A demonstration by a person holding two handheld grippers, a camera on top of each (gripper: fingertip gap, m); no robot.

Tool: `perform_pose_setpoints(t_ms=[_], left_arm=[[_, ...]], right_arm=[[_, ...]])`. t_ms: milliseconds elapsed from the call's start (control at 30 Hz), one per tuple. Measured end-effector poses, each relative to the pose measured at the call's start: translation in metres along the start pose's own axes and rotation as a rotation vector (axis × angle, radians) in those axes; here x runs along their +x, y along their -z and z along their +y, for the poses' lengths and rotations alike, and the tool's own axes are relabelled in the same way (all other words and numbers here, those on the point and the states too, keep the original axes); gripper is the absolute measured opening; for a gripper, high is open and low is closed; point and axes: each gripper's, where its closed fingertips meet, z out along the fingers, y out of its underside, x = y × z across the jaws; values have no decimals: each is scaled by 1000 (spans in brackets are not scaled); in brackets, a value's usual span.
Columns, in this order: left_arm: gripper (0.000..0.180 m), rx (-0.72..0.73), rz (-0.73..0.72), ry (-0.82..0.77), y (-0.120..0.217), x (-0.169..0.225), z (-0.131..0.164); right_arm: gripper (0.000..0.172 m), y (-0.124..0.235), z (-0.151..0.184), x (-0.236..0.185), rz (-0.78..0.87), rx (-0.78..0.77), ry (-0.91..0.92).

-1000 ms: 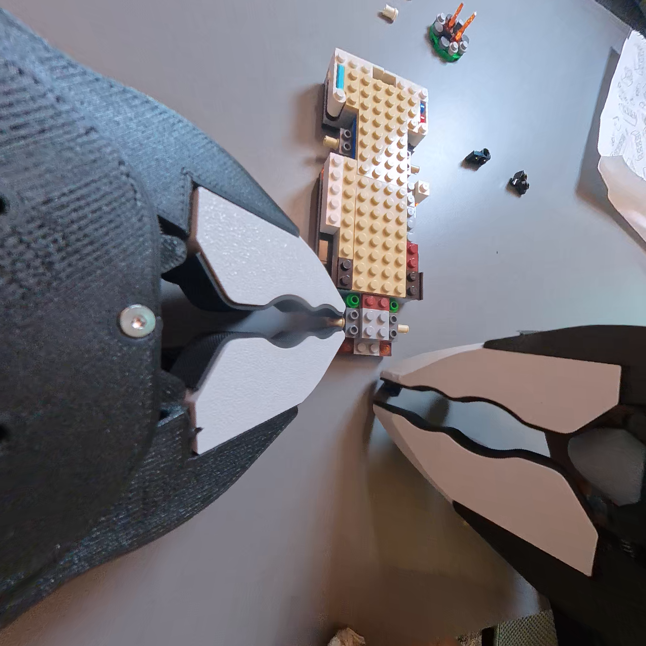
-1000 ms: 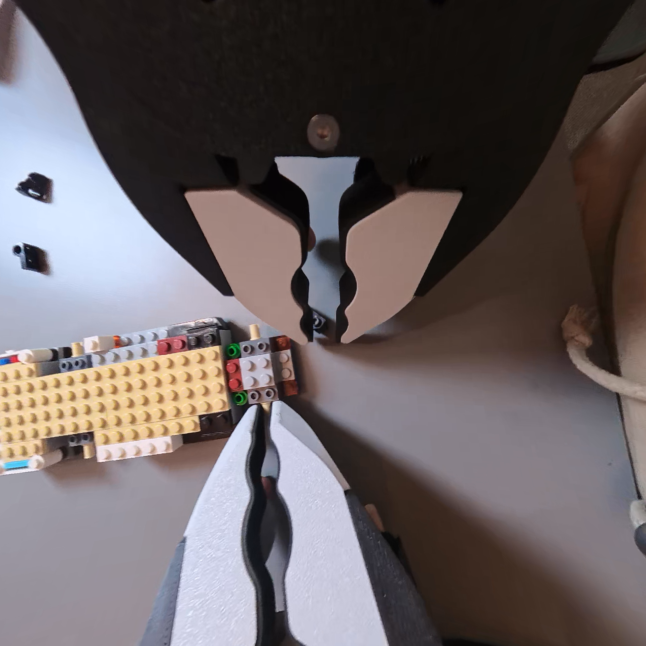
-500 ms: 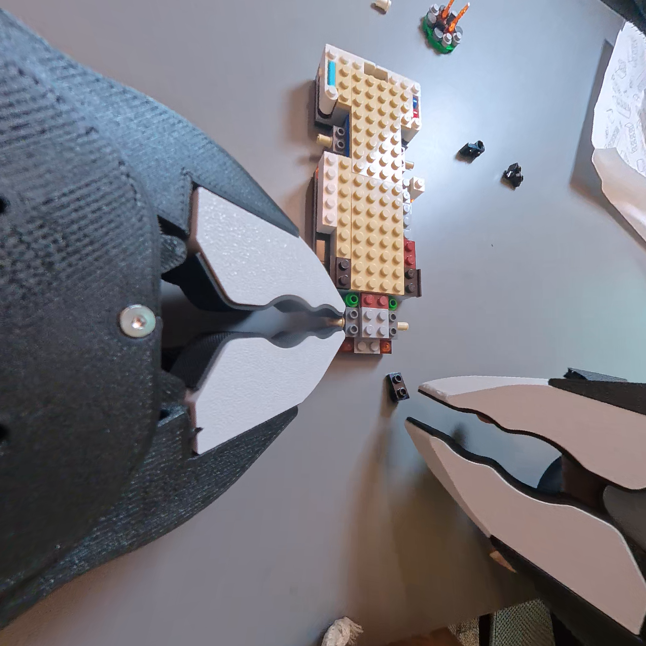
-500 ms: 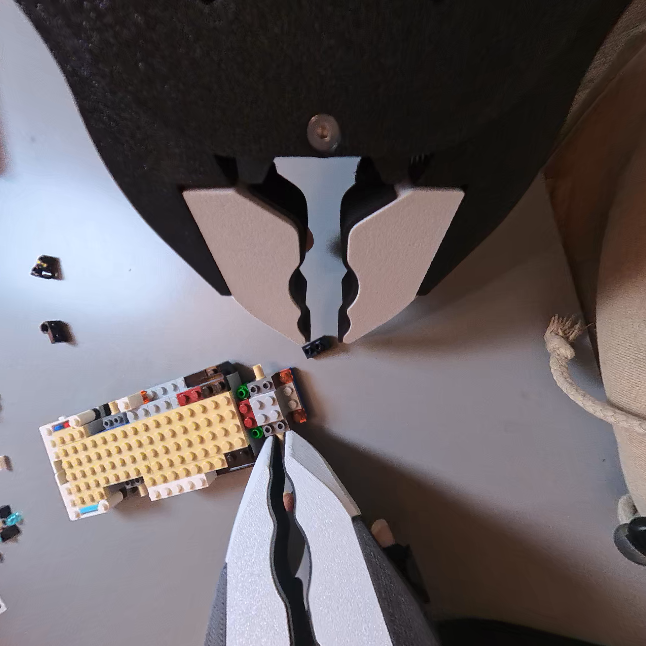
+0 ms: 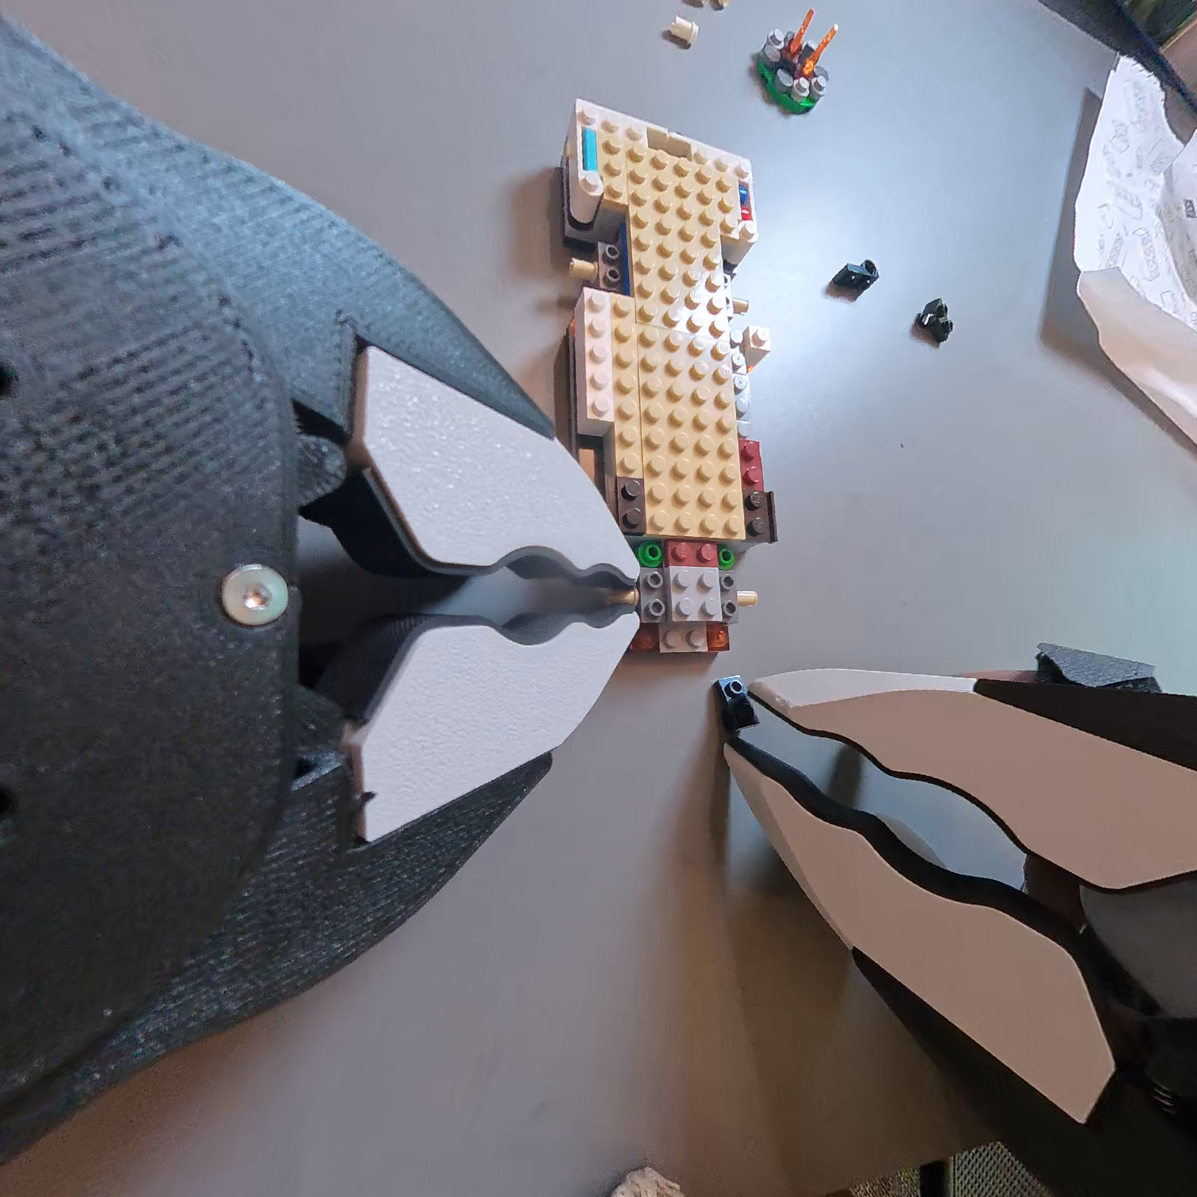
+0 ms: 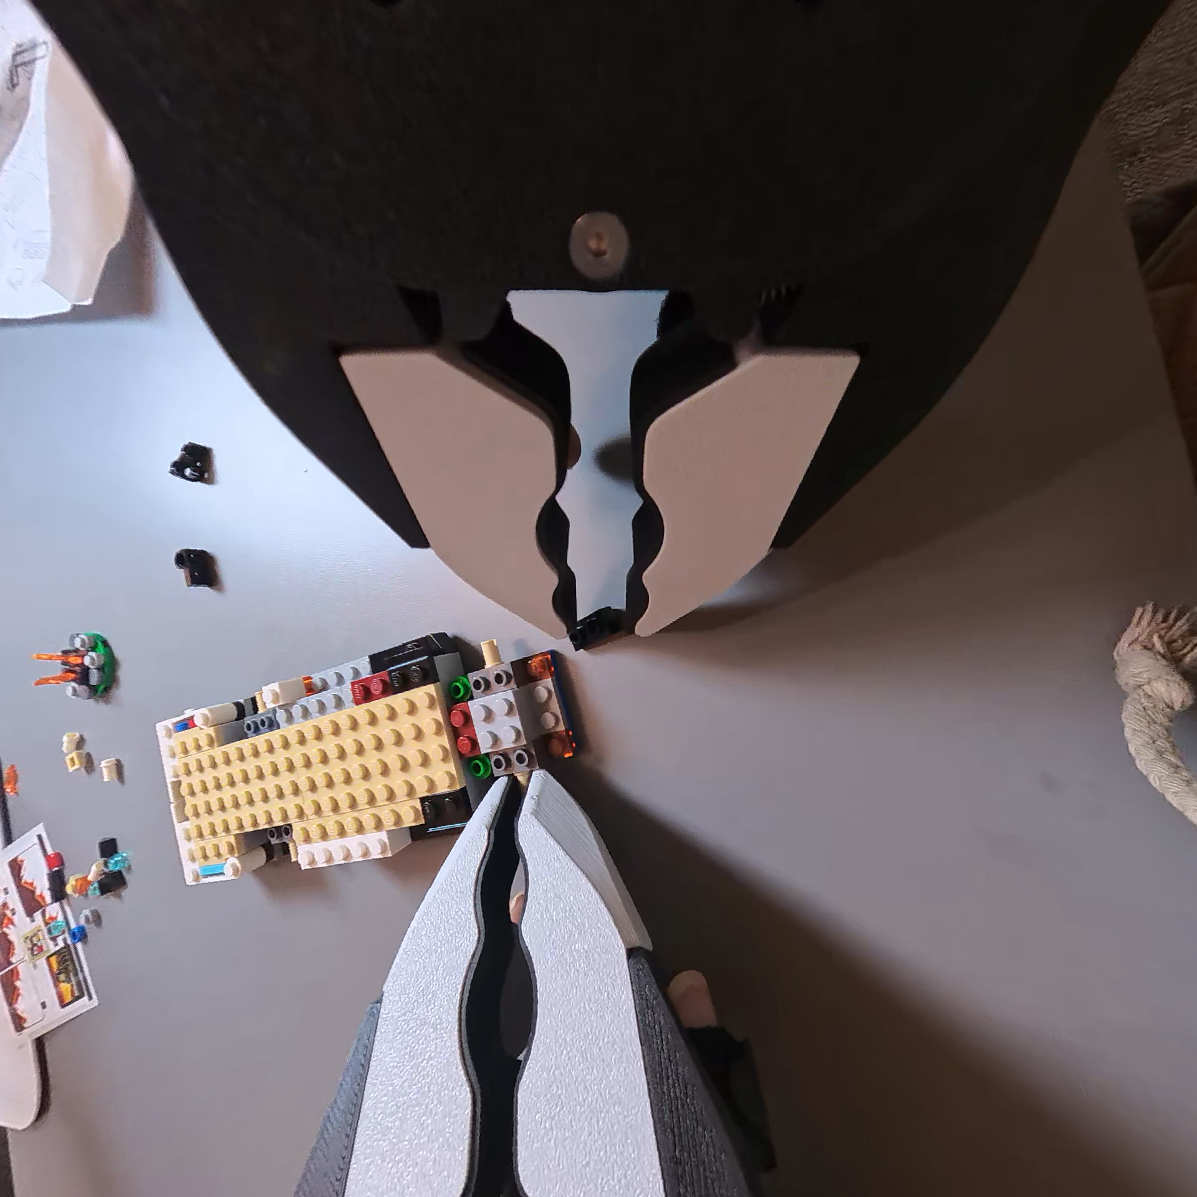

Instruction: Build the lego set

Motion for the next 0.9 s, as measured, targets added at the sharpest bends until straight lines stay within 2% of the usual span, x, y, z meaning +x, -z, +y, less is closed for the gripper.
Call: perform_pose_setpoints(t_ms=[300, 500, 900], left_arm=[[4, 0, -4, -10, 0, 1, 0], [4, 3, 1, -1, -1, 2, -2], [4, 1, 10, -7, -2, 5, -3]], right_arm=[[10, -2, 0, 1, 4, 17, -6], [9, 5, -10, 13, 88, 92, -14], [9, -3, -3, 12, 82, 45, 17]])
